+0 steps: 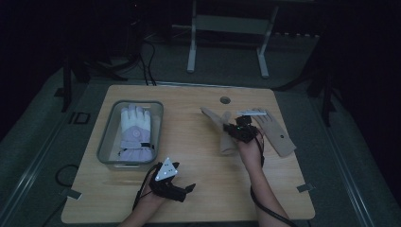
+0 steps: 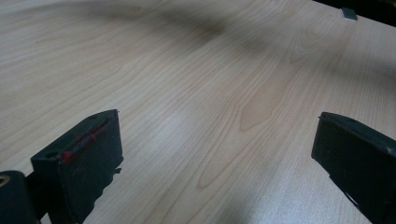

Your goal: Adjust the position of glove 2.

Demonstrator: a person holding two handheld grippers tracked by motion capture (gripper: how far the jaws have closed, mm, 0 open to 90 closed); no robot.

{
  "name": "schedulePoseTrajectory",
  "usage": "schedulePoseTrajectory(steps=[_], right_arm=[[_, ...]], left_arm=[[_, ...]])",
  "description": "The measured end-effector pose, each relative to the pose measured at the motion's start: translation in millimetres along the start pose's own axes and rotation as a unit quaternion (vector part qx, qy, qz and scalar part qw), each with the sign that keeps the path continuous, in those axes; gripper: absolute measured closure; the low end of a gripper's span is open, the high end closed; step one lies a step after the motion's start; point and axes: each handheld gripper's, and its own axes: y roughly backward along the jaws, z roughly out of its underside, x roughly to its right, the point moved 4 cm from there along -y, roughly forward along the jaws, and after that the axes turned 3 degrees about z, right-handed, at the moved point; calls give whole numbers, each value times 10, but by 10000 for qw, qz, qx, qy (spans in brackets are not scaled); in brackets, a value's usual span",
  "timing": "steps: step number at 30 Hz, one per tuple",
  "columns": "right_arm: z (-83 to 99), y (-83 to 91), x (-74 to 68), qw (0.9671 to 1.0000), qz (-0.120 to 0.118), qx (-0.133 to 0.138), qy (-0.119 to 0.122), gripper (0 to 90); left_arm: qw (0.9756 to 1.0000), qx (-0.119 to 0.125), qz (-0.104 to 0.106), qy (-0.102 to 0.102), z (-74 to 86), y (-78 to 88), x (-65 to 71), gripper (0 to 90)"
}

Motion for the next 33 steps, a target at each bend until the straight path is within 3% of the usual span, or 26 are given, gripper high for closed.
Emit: schedulePoseTrajectory(steps=[5, 7, 9, 13, 16, 20, 22, 25, 27, 32, 33], right_arm=[[-17, -60, -172, 9993, 284, 211, 102, 799], [4, -98, -237, 9991, 339, 237, 19, 799], [48, -161, -286, 9987, 465, 185, -11, 798], [213, -384, -369, 9985, 502, -216, -65, 797], [295, -468, -390, 9980, 501, -358, -128, 791], [429, -581, -457, 9977, 381, -527, -212, 719], [482, -613, -505, 9977, 219, -600, -210, 613], [496, -606, -534, 9977, 59, -601, -303, 588], [516, -597, -572, 9978, 42, -630, -196, 554], [544, -577, -629, 9974, -139, -674, -194, 494], [539, -550, -645, 9965, -324, -751, -192, 484]], left_arm=[[10000, 48, -18, 5, -12, 19, -10, 21], [10000, 87, -12, 6, -17, 20, -11, 21], [10000, 92, 7, -8, -20, 16, -11, 21], [9996, 268, -11, -96, -38, 40, -7, 21], [9996, 248, -70, -90, -39, 47, -26, 21], [9998, 205, -83, -5, -10, 41, -59, 21], [9998, 197, -88, 8, -2, 37, -60, 21], [9998, 174, -79, 32, 7, 27, -58, 21], [9998, 172, -77, 39, 15, 17, -58, 21], [9999, 121, -40, 42, 32, 6, -59, 21], [9999, 111, -43, 50, 36, 4, -61, 21]])
